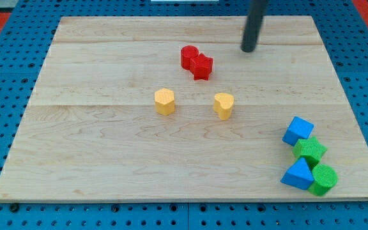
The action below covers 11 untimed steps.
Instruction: Push the red blocks to the top left of the cube
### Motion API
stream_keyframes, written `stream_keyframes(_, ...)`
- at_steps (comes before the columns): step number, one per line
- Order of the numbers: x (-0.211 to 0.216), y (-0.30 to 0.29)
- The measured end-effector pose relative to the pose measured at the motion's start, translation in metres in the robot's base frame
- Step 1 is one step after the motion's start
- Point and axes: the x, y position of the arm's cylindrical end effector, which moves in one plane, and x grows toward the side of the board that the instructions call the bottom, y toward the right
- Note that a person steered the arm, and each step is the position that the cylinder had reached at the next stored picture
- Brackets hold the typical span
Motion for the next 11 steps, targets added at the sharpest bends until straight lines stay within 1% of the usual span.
stream_keyframes(1,-0.039,-0.076)
stream_keyframes(2,-0.032,-0.123)
stream_keyframes(4,0.056,-0.117)
stream_keyframes(7,0.107,-0.053)
stream_keyframes(8,0.109,-0.016)
stream_keyframes(9,0.107,0.003)
stream_keyframes(10,0.111,0.012)
stream_keyframes(11,0.093,0.012)
